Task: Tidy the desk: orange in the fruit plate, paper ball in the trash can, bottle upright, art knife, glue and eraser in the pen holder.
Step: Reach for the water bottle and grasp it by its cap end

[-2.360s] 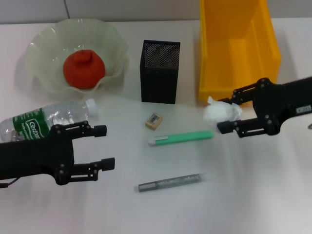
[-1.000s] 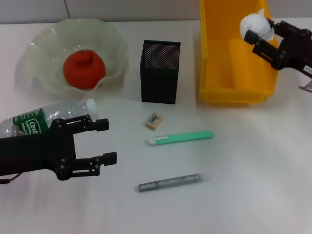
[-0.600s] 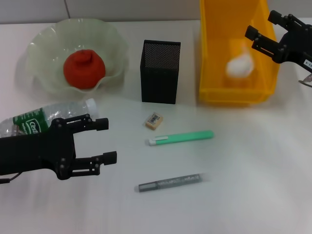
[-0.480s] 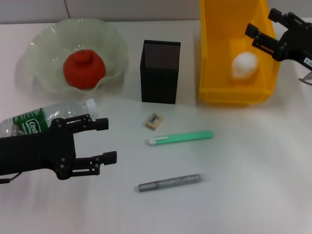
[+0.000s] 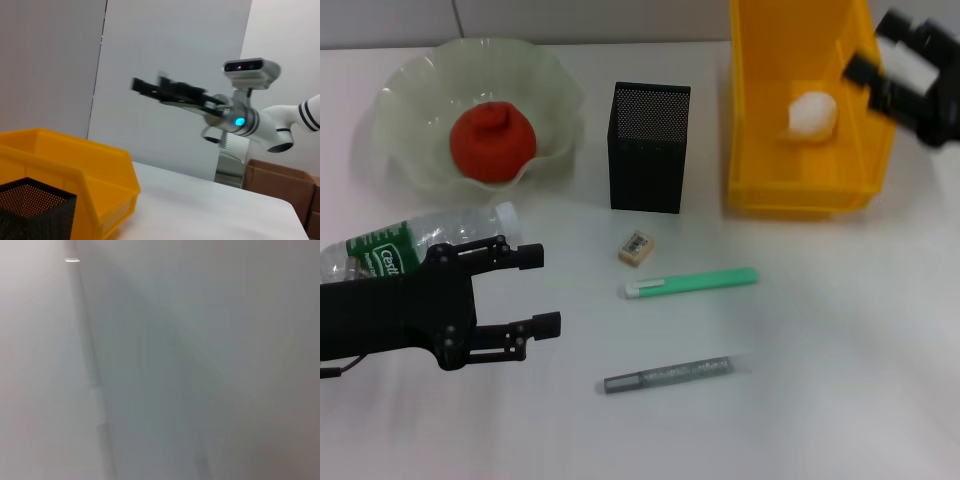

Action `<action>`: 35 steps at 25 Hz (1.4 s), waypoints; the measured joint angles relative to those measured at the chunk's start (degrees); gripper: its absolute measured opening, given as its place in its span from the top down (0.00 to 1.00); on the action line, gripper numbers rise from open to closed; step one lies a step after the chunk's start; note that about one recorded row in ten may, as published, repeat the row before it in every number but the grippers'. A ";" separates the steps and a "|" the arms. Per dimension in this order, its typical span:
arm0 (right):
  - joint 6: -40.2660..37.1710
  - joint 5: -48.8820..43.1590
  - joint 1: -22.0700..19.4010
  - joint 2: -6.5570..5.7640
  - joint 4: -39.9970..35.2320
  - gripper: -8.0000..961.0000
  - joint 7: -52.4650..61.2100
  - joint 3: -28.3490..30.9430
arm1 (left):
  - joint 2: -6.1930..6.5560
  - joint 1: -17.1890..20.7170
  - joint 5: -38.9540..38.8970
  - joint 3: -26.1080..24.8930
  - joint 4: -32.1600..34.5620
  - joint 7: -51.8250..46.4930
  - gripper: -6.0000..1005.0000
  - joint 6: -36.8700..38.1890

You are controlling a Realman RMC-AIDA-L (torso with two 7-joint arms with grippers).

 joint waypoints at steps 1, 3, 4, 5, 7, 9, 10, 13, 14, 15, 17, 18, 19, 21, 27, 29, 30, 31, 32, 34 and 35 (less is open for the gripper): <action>-2.08 -1.86 -0.31 -0.35 -0.31 0.19 0.29 -0.20 | -0.03 0.00 0.02 0.02 0.01 0.00 0.21 0.00; -4.36 -6.57 -0.94 -0.66 -1.33 0.19 0.48 -0.29 | -0.08 -0.14 0.07 0.35 0.22 -0.06 0.21 0.00; -5.01 -9.15 -1.17 -0.70 -1.88 0.19 0.52 -0.29 | -0.08 -0.22 0.08 0.41 0.25 -0.10 0.21 0.00; -5.18 -11.31 -1.26 -0.69 -2.20 0.19 0.55 -0.30 | -0.08 -0.22 0.08 0.41 0.25 -0.10 0.21 0.00; -5.27 -16.08 -1.28 -0.65 -2.55 0.19 0.55 -0.29 | -0.03 -0.64 0.09 0.44 0.21 -0.67 0.21 0.00; -5.08 -19.67 -1.08 -0.47 -2.46 0.19 0.39 -0.29 | 0.01 -0.81 0.09 0.44 0.24 -1.25 0.21 -0.06; -4.97 -21.22 -0.92 -0.24 -2.39 0.19 0.21 -0.32 | 0.01 -0.81 0.09 0.44 0.24 -1.25 0.21 -0.06; -4.25 -25.52 -0.37 0.49 -2.48 0.19 -0.29 -0.94 | 0.11 -1.21 0.38 0.45 0.15 -1.50 0.21 -0.31; -3.49 -26.39 -0.20 0.74 -2.43 0.19 -0.64 -1.70 | 0.11 -1.21 0.61 0.39 0.14 -1.50 0.21 -0.32; -2.57 -26.79 -0.10 1.00 -2.37 0.19 -0.97 -2.52 | 0.11 -1.21 0.61 0.39 0.14 -1.50 0.21 -0.32; -0.44 -26.89 0.00 1.63 -2.37 0.19 -1.45 -4.35 | 0.12 -1.25 1.09 0.21 0.13 -1.50 0.21 -0.43; 0.56 -26.91 0.01 2.00 -2.38 0.19 -1.67 -5.18 | 0.13 -1.29 1.56 0.04 0.11 -1.50 0.21 -0.75; 1.24 -26.93 0.04 2.15 -2.39 0.19 -1.82 -5.77 | 0.13 -1.29 1.56 0.04 0.11 -1.50 0.21 -0.75; 2.21 -26.97 0.08 2.31 -2.37 0.19 -2.09 -6.68 | 0.15 -1.30 1.60 0.02 0.10 -1.54 0.21 -0.84; 2.53 -26.70 0.03 2.35 -2.31 0.19 -2.20 -6.88 | 0.20 -1.39 1.59 0.00 0.49 -1.93 0.21 -0.48; 2.52 -26.69 0.04 2.35 -2.31 0.19 -2.21 -6.90 | 0.06 -2.21 1.40 -0.19 3.09 -4.87 0.21 -0.42; 2.52 -26.69 0.06 2.35 -2.32 0.19 -2.21 -6.93 | 0.06 -2.21 1.40 -0.19 3.09 -4.87 0.21 -0.42; 2.52 -26.69 0.08 2.35 -2.32 0.19 -2.22 -6.93 | 0.17 -2.70 1.55 -0.42 4.31 -7.06 0.21 -1.03; 2.50 -26.69 0.07 2.35 -2.33 0.19 -2.22 -6.94 | 0.17 -2.70 1.55 -0.42 4.31 -7.06 0.21 -1.03; 2.49 -26.75 -0.06 2.35 -2.34 0.19 -2.22 -6.95 | 0.49 -3.19 1.92 -0.66 5.74 -9.67 0.21 -1.76; 2.50 -26.78 -0.12 2.35 -2.36 0.19 -2.23 -6.96 | 1.50 -4.01 3.64 -0.94 9.61 -14.89 0.21 -2.74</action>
